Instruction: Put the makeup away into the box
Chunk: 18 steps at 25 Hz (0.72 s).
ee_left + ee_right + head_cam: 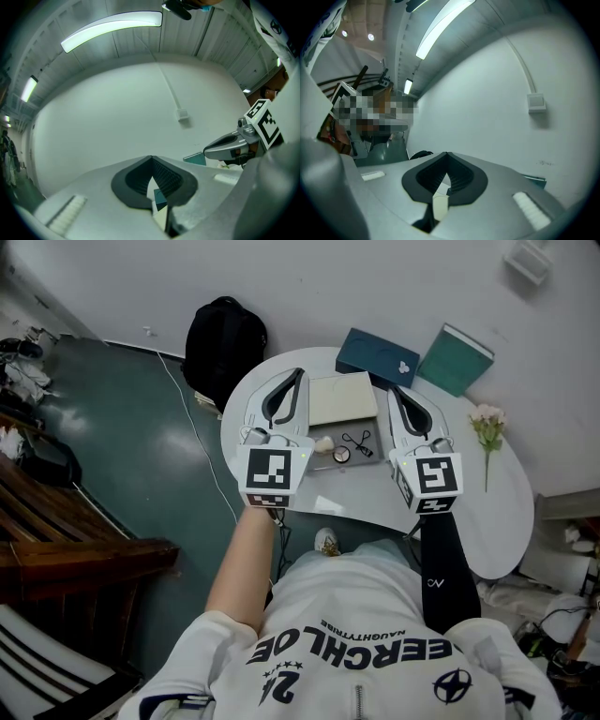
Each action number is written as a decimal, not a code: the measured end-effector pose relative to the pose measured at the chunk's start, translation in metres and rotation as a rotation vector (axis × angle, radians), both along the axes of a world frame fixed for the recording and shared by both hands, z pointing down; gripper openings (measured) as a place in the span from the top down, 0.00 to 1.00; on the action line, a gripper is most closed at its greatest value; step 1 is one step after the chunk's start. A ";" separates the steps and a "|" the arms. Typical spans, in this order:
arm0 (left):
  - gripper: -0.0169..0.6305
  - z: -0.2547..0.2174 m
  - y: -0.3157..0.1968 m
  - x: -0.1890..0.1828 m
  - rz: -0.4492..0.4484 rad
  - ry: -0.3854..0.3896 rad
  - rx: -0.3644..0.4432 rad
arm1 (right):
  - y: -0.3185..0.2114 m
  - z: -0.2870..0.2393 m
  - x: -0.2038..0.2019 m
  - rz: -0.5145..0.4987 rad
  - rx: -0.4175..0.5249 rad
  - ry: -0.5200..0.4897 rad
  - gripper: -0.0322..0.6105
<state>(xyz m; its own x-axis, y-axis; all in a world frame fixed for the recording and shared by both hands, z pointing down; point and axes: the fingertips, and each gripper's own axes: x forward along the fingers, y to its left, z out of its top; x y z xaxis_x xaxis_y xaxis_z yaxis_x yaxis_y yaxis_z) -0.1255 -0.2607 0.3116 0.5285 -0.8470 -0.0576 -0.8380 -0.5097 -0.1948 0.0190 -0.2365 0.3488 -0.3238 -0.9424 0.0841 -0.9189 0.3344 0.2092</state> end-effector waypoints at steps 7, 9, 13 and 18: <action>0.97 -0.002 0.000 -0.002 -0.007 0.006 0.000 | -0.001 -0.001 0.002 0.007 -0.003 -0.022 0.90; 0.97 -0.002 0.000 -0.002 -0.008 0.010 -0.001 | -0.002 -0.002 0.004 0.015 -0.007 -0.037 0.90; 0.97 -0.002 0.000 -0.001 -0.009 0.010 0.001 | -0.001 -0.003 0.006 0.021 -0.003 -0.005 0.90; 0.97 -0.003 0.000 0.000 -0.008 0.012 0.005 | 0.002 -0.004 0.004 0.015 0.008 0.017 0.90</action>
<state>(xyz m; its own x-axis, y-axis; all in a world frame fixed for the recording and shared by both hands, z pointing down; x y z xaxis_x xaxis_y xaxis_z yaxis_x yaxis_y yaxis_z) -0.1257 -0.2611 0.3084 0.5210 -0.8508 -0.0679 -0.8443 -0.5021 -0.1870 0.0230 -0.2350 0.3445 -0.3080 -0.9478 0.0820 -0.9202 0.3187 0.2273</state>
